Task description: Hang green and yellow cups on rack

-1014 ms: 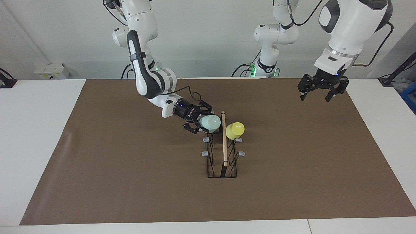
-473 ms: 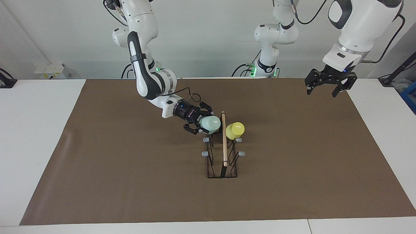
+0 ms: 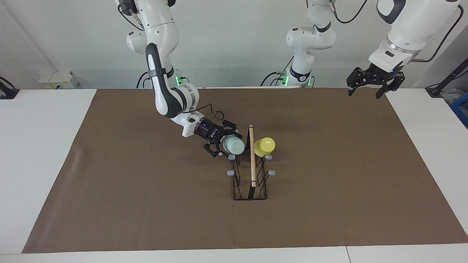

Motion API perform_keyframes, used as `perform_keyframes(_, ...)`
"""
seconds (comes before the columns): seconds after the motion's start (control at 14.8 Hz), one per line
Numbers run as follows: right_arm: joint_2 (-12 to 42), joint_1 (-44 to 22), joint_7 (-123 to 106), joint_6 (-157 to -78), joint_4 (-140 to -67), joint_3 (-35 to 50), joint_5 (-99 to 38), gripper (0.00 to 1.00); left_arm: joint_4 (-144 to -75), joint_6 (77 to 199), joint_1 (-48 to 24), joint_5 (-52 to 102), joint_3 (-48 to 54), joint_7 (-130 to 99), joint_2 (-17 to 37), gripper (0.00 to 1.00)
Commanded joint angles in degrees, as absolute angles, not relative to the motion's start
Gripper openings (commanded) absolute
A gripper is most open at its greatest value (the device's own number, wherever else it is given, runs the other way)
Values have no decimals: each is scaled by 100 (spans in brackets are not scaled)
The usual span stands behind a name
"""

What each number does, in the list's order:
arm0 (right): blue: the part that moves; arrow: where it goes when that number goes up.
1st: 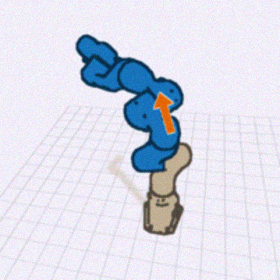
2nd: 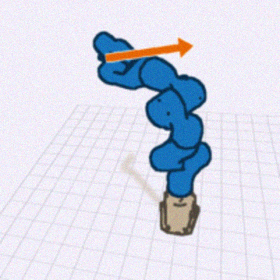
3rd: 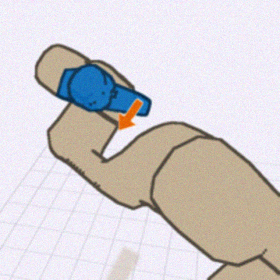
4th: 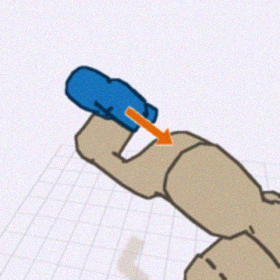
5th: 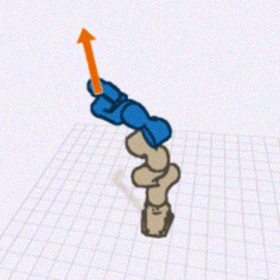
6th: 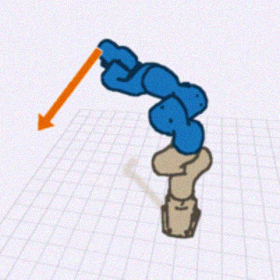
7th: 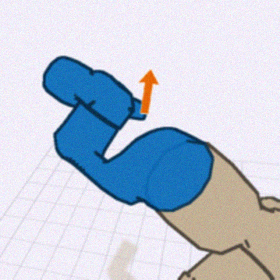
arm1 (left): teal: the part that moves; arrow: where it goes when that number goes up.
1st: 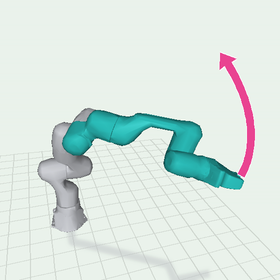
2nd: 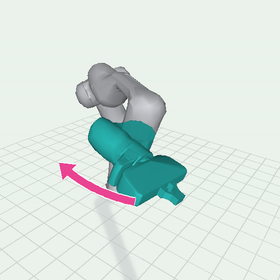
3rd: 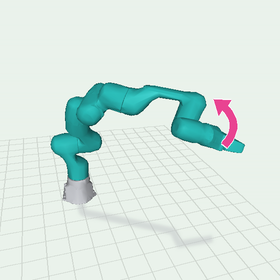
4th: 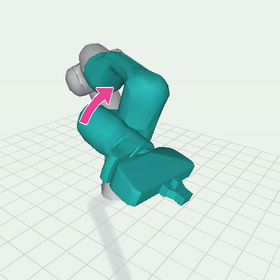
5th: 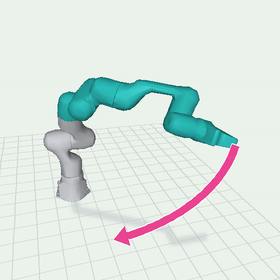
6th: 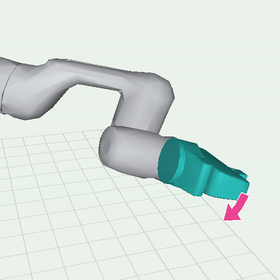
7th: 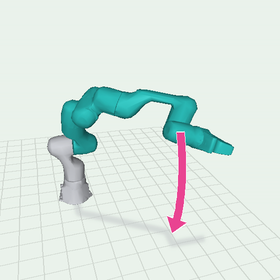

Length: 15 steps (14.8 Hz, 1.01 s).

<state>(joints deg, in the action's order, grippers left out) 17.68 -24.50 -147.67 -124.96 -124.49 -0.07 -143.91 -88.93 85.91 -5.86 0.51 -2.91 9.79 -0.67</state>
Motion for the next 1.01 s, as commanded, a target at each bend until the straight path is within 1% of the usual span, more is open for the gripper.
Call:
perform_keyframes(0.0, 1451, -2373, -14907, -13031, -12437, 0, -14380, 100, -9044, 8692, -527, 176, -290, 993, -176, 100)
perform_keyframes(0.14, 1144, -2329, -14819, -13542, -12384, 17, -14204, 100, -9053, 8850, -527, 245, -290, 897, -176, 100)
perform_keyframes(0.47, 801, -2408, -14380, -13947, -12401, 26, -14186, 100, -9202, 9070, -536, 369, -299, 879, -220, 100)
perform_keyframes(0.61, 625, -2408, -14353, -14324, -12393, 26, -14116, 100, -9202, 9079, -536, 369, -299, 905, -211, 100)
perform_keyframes(0.74, 528, -2330, -14335, -14790, -12323, 26, -13530, 100, -9193, 9027, -554, 360, -299, 862, -211, 100)
perform_keyframes(0.95, 589, -2111, -14238, -15274, -12182, 0, -12353, 100, -9193, 8991, -563, 343, -299, 861, -220, 100)
